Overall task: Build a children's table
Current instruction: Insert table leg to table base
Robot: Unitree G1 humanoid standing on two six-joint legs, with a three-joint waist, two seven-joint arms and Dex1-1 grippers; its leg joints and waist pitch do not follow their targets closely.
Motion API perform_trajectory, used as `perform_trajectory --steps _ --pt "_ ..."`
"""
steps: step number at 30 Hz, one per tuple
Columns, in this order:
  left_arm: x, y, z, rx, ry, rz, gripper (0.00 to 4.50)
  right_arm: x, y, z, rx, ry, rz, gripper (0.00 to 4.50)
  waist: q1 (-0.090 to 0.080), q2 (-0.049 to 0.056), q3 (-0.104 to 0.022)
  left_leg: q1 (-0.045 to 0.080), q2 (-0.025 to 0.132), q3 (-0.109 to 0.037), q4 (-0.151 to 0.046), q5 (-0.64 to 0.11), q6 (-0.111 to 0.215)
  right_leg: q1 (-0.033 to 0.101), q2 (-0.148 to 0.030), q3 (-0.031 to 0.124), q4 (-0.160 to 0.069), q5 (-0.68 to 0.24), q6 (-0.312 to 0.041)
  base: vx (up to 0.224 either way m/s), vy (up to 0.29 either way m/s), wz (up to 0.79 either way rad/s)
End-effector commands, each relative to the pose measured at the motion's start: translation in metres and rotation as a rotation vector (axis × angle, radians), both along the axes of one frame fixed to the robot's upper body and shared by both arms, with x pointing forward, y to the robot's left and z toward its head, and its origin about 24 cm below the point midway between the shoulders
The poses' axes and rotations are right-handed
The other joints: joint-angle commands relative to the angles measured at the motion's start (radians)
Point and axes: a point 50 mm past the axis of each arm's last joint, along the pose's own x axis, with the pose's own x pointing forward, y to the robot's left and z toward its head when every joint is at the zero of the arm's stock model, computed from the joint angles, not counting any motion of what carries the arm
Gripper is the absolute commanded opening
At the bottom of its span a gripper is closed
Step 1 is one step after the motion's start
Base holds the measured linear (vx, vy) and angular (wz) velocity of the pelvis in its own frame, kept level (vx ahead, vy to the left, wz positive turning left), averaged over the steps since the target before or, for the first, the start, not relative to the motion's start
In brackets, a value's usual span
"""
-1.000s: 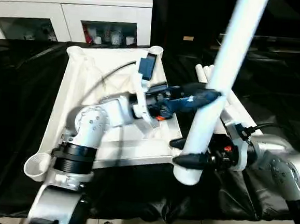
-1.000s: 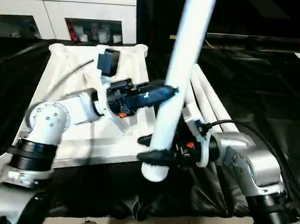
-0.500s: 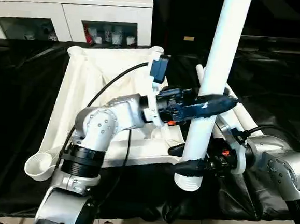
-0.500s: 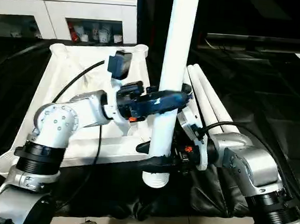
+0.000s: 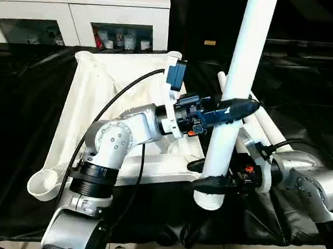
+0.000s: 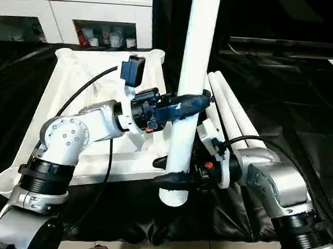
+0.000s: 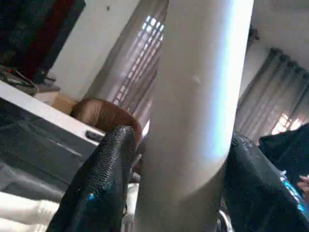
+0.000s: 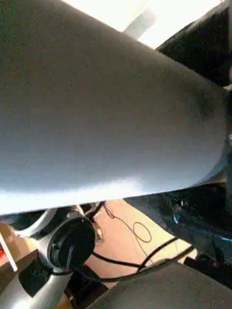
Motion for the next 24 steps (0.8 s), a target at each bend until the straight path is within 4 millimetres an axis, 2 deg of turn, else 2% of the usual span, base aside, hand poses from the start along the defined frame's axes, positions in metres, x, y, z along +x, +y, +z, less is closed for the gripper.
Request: perform_trajectory --steps 1,2,3,5,7,8,11,16,17,18,19,20,21,22,23,24 --pt "0.005 0.006 -0.001 0.001 0.008 0.057 2.42 0.003 0.001 0.007 0.006 -0.045 0.0 1.97 0.002 -0.02 -0.08 0.012 0.072 -0.036 -0.059 -0.138 0.078 0.049 -0.068 0.048 -0.071 -0.291 -0.195 0.0 0.0 0.0" --pt "0.007 0.007 -0.001 -0.008 0.016 0.084 2.43 0.004 0.001 0.007 0.007 -0.051 -0.007 1.97 0.003 -0.017 -0.079 0.011 0.071 -0.036 -0.059 -0.138 0.078 0.049 -0.068 0.048 -0.071 -0.287 -0.196 0.0 0.0 0.0" --pt "0.01 0.008 0.0 -0.011 0.016 0.118 2.29 0.005 0.001 0.007 0.007 -0.058 -0.02 2.32 0.002 -0.019 -0.079 0.011 0.072 -0.036 -0.059 -0.143 0.078 0.049 -0.067 0.048 -0.071 -0.29 -0.195 0.0 0.0 0.0" --pt "0.013 0.009 0.0 -0.005 0.014 0.164 2.07 0.007 0.002 0.008 0.007 -0.067 -0.047 2.67 0.001 -0.021 -0.078 0.011 0.072 -0.037 -0.06 -0.151 0.072 0.05 -0.068 0.048 -0.073 -0.302 -0.192 0.0 0.0 0.0" --pt "0.013 0.01 0.0 -0.004 0.009 0.181 2.05 0.008 0.003 0.009 0.007 -0.066 -0.06 2.75 -0.002 -0.02 -0.076 0.007 0.07 -0.039 -0.061 -0.157 0.071 0.051 -0.067 0.047 -0.075 -0.317 -0.179 0.0 0.0 0.0" --pt "0.015 0.009 0.001 0.032 -0.025 0.241 2.0 0.01 0.003 0.012 0.017 -0.078 -0.105 2.87 -0.002 -0.024 -0.077 0.012 0.071 -0.038 -0.061 -0.16 0.067 0.049 -0.068 0.048 -0.077 -0.33 -0.169 0.0 0.0 0.0" --pt "0.017 0.009 0.003 0.054 -0.048 0.322 1.83 0.016 0.004 0.014 0.016 -0.122 -0.188 3.2 -0.001 -0.021 -0.078 0.013 0.073 -0.039 -0.061 -0.159 0.056 0.045 -0.068 0.047 -0.076 -0.333 -0.166 0.0 0.0 0.0" --pt "0.02 0.01 0.008 0.144 -0.15 0.517 1.82 0.028 0.01 0.012 -0.031 -0.234 -0.387 3.42 -0.003 -0.015 -0.078 0.012 0.074 -0.041 -0.064 -0.169 0.039 0.044 -0.068 0.049 -0.075 -0.318 -0.155 0.0 0.0 0.0" --pt "0.02 0.01 0.009 0.157 -0.161 0.547 1.81 0.033 0.012 0.01 -0.054 -0.251 -0.458 3.51 -0.005 -0.016 -0.078 0.011 0.073 -0.04 -0.064 -0.168 0.036 0.044 -0.067 0.048 -0.074 -0.311 -0.153 0.0 0.0 0.0" --pt "0.021 0.009 0.01 0.188 -0.193 0.605 1.81 0.04 0.013 0.008 -0.083 -0.275 -0.554 3.55 -0.005 -0.012 -0.078 0.011 0.072 -0.041 -0.065 -0.166 0.03 0.043 -0.067 0.049 -0.073 -0.306 -0.155 0.0 0.0 0.0" --pt "0.021 0.009 0.01 0.192 -0.197 0.612 1.8 0.041 0.013 0.008 -0.086 -0.277 -0.565 3.56 -0.009 -0.014 -0.077 0.008 0.075 -0.043 -0.067 -0.163 0.024 0.044 -0.067 0.049 -0.071 -0.299 -0.154 0.0 0.0 0.0" --pt "0.021 0.007 0.012 0.249 -0.251 0.692 1.8 0.052 0.016 0.004 -0.141 -0.309 -0.711 3.56 -0.012 -0.014 -0.078 0.009 0.074 -0.044 -0.067 -0.165 0.014 0.043 -0.067 0.047 -0.071 -0.301 -0.15 0.0 0.0 0.0" --pt "0.022 0.007 0.012 0.265 -0.271 0.722 1.8 0.055 0.016 0.004 -0.153 -0.32 -0.752 3.56 -0.019 -0.013 -0.078 0.01 0.068 -0.041 -0.065 -0.173 0.007 0.04 -0.064 0.048 -0.073 -0.315 -0.144 0.0 0.0 0.0" --pt "0.023 0.007 0.013 0.286 -0.285 0.769 1.8 0.059 0.018 0.002 -0.168 -0.329 -0.814 3.56 -0.018 -0.014 -0.078 0.01 0.067 -0.04 -0.066 -0.182 0.008 0.044 -0.067 0.048 -0.075 -0.324 -0.141 0.0 0.0 0.0" --pt "0.024 0.007 0.014 0.296 -0.284 0.792 1.8 0.06 0.02 0.001 -0.175 -0.329 -0.845 3.56 -0.018 -0.011 -0.078 0.015 0.069 -0.04 -0.065 -0.19 0.006 0.038 -0.067 0.05 -0.076 -0.321 -0.145 0.0 0.0 0.0" --pt "0.026 0.007 0.015 0.306 -0.286 0.844 1.8 0.062 0.027 0.001 -0.15 -0.32 -0.888 3.56 -0.018 -0.006 -0.078 0.014 0.07 -0.04 -0.066 -0.188 0.004 0.038 -0.065 0.05 -0.074 -0.309 -0.148 0.0 0.0 0.0"
